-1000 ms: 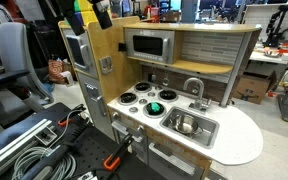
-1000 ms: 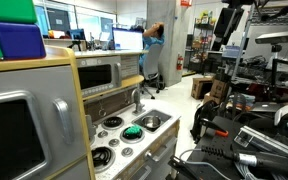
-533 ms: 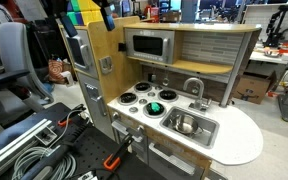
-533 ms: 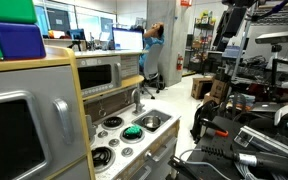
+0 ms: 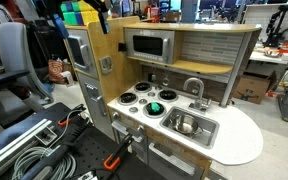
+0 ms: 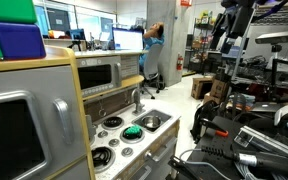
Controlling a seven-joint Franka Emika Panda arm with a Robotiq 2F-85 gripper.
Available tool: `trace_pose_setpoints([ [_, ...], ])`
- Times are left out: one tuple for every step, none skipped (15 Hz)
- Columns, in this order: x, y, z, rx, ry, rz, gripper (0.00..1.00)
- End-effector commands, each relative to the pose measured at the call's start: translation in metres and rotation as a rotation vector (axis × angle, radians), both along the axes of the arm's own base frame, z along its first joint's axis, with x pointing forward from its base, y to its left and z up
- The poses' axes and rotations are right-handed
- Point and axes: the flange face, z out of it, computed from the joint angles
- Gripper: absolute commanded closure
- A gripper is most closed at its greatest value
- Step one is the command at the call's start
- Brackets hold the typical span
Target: Pick up the green grapes from the stove and place them inside the pot in the sink
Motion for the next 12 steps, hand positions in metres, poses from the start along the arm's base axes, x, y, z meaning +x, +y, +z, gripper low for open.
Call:
trace_pose_setpoints([
  [0.014,0.000,0.004,0.013,-0.088,-0.058,0.00],
  [0.019,0.000,0.001,0.015,-0.104,-0.073,0.00],
  [0.023,0.000,-0.006,0.022,-0.097,-0.077,0.00],
  [0.026,0.000,-0.011,0.023,-0.090,-0.069,0.00],
  [0.036,-0.002,-0.019,0.018,-0.076,-0.085,0.00],
  [0.045,-0.004,-0.027,0.012,-0.063,-0.107,0.00],
  [0.058,-0.007,-0.039,0.004,-0.053,-0.125,0.00],
  [0.070,-0.009,-0.048,-0.007,-0.055,-0.148,0.00],
  [0.080,-0.012,-0.057,-0.029,-0.055,-0.167,0.00],
  [0.091,-0.015,-0.066,-0.047,-0.049,-0.187,0.00],
  [0.103,-0.019,-0.075,-0.062,-0.030,-0.220,0.00],
  [0.116,-0.023,-0.083,-0.066,-0.019,-0.254,0.00],
])
